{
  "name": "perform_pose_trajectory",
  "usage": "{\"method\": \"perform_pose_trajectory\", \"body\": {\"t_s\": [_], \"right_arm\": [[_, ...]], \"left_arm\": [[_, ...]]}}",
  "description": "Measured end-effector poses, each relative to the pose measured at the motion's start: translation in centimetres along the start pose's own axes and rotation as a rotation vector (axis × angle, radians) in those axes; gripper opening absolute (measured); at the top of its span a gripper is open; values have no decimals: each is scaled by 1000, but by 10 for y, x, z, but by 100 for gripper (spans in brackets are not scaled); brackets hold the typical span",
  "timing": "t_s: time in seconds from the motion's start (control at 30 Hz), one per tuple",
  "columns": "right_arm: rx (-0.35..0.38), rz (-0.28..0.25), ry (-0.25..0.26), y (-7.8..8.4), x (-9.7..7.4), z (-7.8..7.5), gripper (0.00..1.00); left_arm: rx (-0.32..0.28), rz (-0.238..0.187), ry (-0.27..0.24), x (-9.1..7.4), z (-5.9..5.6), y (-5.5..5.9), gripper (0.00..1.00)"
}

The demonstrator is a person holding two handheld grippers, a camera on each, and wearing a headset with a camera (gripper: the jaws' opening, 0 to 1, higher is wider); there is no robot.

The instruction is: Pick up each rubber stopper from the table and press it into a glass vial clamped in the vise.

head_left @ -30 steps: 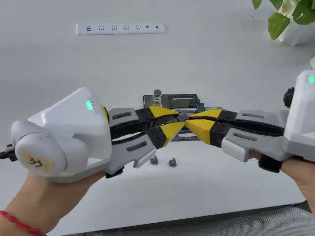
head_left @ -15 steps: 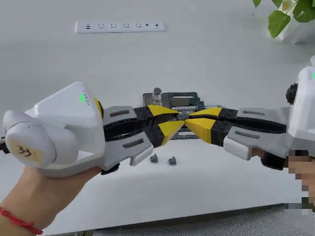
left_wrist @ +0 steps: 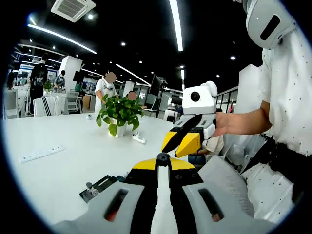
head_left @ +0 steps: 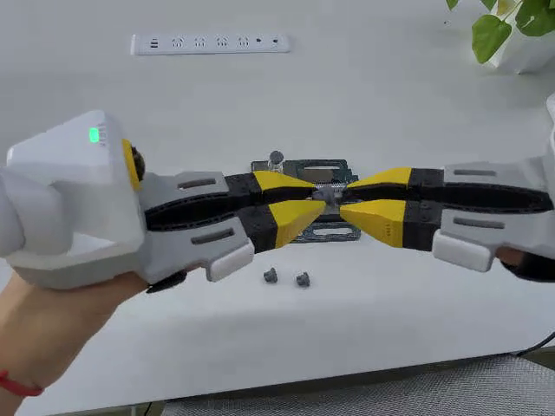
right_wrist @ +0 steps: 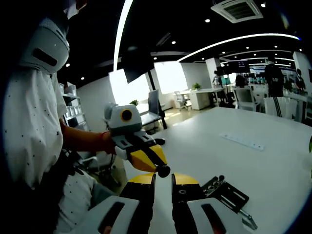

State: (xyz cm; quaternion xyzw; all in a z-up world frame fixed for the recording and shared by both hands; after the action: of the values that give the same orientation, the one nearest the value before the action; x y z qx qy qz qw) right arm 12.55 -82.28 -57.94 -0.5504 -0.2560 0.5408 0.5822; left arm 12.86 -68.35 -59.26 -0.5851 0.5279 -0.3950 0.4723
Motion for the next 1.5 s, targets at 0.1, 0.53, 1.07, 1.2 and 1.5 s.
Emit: {"method": "perform_pose_trajectory", "body": {"t_s": [0.1,0.53,1.07,1.2,1.5], "right_arm": [[-1,-15,-64,-11,-5,5,12],[-7,-29,-181,-23,-2,16,12],[2,-63,-205,-26,-3,17,7],[-5,-62,-211,-26,-3,21,7],[-13,-65,-234,-29,-3,25,6]], "left_arm": [[-40,-25,50,-5,-4,-7,4],[-100,-89,150,-9,-18,-22,4],[-131,-117,176,-10,-22,-26,4],[-136,-116,184,-10,-23,-26,4],[-155,-122,218,-10,-24,-28,4]]}}
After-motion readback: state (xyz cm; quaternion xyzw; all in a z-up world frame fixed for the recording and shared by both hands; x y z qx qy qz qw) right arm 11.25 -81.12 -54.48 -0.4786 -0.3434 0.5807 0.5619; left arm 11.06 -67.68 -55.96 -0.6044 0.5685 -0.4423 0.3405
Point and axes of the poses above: the centre of the closed fingertips' face, and the gripper's own axes: x roughly forward along the fingers, z roughly to its left, y roughly out of its underside, the point moved 7 cm from there along -x, roughly backward along the fingers
